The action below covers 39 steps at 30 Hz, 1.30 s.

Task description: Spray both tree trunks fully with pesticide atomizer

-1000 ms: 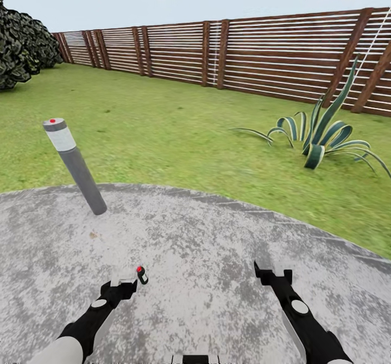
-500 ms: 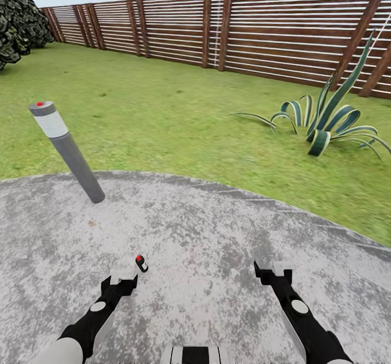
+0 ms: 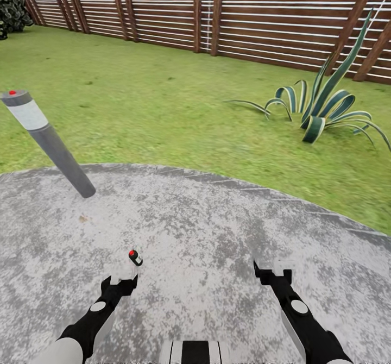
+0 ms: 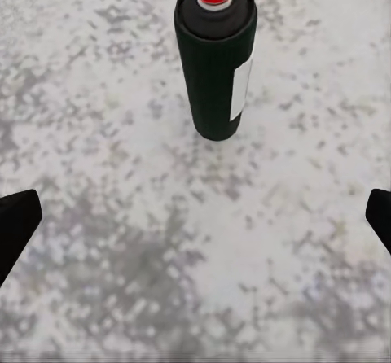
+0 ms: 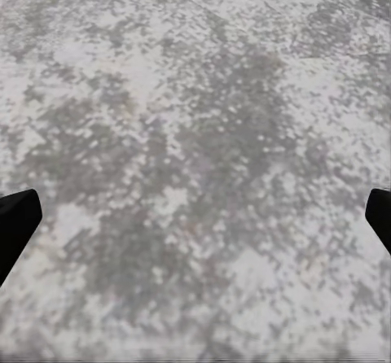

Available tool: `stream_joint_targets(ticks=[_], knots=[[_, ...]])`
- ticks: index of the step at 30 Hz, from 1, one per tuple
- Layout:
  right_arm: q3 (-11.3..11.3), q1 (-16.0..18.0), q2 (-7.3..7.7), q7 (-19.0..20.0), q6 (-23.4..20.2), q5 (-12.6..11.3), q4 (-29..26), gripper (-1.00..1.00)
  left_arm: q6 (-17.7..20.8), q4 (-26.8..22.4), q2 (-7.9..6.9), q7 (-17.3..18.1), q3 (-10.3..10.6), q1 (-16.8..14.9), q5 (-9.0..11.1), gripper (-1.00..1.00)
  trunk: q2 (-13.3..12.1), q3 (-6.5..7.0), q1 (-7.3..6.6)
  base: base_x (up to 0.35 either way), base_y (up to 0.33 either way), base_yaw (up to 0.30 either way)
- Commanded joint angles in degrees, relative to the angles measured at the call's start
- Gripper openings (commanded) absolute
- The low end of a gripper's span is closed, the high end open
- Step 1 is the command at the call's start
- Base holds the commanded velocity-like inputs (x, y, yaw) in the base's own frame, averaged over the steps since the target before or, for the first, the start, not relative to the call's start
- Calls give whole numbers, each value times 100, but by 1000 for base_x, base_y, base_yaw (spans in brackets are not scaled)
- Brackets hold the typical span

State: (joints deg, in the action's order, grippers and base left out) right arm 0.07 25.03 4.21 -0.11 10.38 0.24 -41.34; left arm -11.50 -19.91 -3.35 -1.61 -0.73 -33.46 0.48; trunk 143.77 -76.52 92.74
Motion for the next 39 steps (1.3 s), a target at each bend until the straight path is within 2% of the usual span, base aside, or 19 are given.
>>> stream_joint_targets(ticks=[1, 7, 20, 30, 39], knots=[[1, 2, 1, -2, 17, 2, 3, 100, -19, 5, 1, -6, -6, -3, 5, 100, 3, -26, 1, 0, 0, -6], [1, 2, 0, -1, 17, 2, 4, 100, -19, 5, 1, -6, -6, -3, 6, 100, 11, -168, 17, 0, 0, -1], [-7, 2, 0, -4, 17, 2, 4, 100, -29, 5, 0, -6, -5, -3, 3, 100, 28, -568, 50, 0, 0, 0], [-7, 2, 0, -7, 17, 5, 3, 100, -53, 5, -8, -14, -5, -3, -1, 100, 28, -635, 50, 7, 0, 0], [-7, 2, 1, -7, 18, 3, -5, 100, -63, 5, -8, -10, 3, -3, -4, 100, 28, -639, 50, 187, 0, 0]])
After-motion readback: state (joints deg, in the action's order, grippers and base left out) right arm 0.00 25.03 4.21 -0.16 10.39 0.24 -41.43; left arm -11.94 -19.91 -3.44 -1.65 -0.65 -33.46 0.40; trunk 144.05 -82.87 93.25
